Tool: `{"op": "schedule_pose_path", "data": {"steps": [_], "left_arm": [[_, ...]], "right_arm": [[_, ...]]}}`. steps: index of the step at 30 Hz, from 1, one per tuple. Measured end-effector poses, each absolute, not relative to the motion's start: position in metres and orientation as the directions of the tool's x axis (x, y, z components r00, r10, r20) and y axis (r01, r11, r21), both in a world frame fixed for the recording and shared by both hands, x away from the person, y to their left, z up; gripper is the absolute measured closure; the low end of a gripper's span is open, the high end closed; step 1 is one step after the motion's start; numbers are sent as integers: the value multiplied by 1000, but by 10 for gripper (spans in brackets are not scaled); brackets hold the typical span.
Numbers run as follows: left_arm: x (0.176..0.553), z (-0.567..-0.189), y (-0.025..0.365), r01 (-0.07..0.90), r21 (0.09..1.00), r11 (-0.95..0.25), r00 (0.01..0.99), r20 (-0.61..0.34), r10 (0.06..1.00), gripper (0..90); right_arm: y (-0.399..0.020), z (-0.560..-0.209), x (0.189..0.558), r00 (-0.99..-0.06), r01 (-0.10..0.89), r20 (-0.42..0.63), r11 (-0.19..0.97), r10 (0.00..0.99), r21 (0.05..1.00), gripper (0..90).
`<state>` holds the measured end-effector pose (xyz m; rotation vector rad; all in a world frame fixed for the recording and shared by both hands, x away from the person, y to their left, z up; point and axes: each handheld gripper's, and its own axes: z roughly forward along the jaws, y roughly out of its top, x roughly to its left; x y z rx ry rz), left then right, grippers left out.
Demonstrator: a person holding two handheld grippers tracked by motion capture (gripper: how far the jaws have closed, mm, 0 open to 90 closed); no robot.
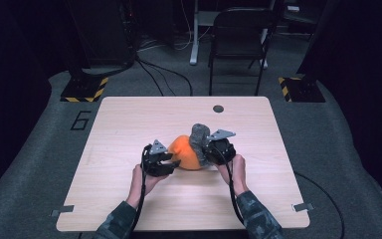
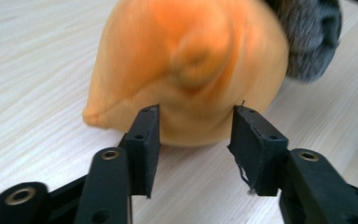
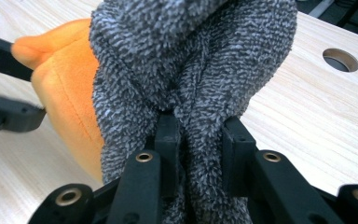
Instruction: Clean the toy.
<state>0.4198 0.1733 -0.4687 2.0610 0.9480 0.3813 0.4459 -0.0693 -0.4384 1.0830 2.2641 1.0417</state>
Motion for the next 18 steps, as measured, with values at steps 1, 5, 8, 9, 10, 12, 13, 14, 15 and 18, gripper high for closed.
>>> {"op": "schedule_pose_path", "data": {"steps": [1, 5, 8, 9, 10, 12, 13, 14, 15, 18], "left_arm": [[419, -470, 172, 481, 779, -402, 665, -26, 746, 478], [419, -469, 171, 463, 790, -402, 651, 4, 759, 438], [420, -470, 169, 458, 791, -405, 656, 6, 755, 430], [420, -471, 168, 453, 792, -410, 661, 11, 751, 425], [420, -474, 162, 437, 794, -422, 667, 29, 745, 429], [420, -476, 160, 425, 800, -424, 669, 38, 743, 501], [420, -476, 160, 416, 803, -426, 673, 44, 739, 556], [420, -478, 160, 402, 811, -424, 673, 52, 738, 556], [421, -479, 161, 397, 822, -409, 672, 44, 739, 615], [422, -478, 163, 400, 830, -389, 674, 22, 739, 782]], "right_arm": [[-71, -439, 448, -609, 474, -51, 414, 792, 777, 719], [-71, -439, 449, -605, 481, -42, 407, 795, 776, 719], [-70, -439, 449, -607, 480, -43, 410, 793, 776, 719], [-70, -439, 449, -607, 479, -40, 406, 794, 779, 719], [-69, -439, 449, -605, 476, -39, 401, 795, 783, 719], [-69, -439, 449, -605, 474, -45, 405, 795, 782, 719], [-69, -439, 449, -603, 473, -46, 404, 796, 783, 719], [-69, -439, 449, -603, 473, -46, 404, 796, 783, 719], [-69, -439, 449, -600, 475, -43, 399, 799, 784, 719], [-71, -439, 449, -599, 473, -35, 389, 800, 790, 719]]}}
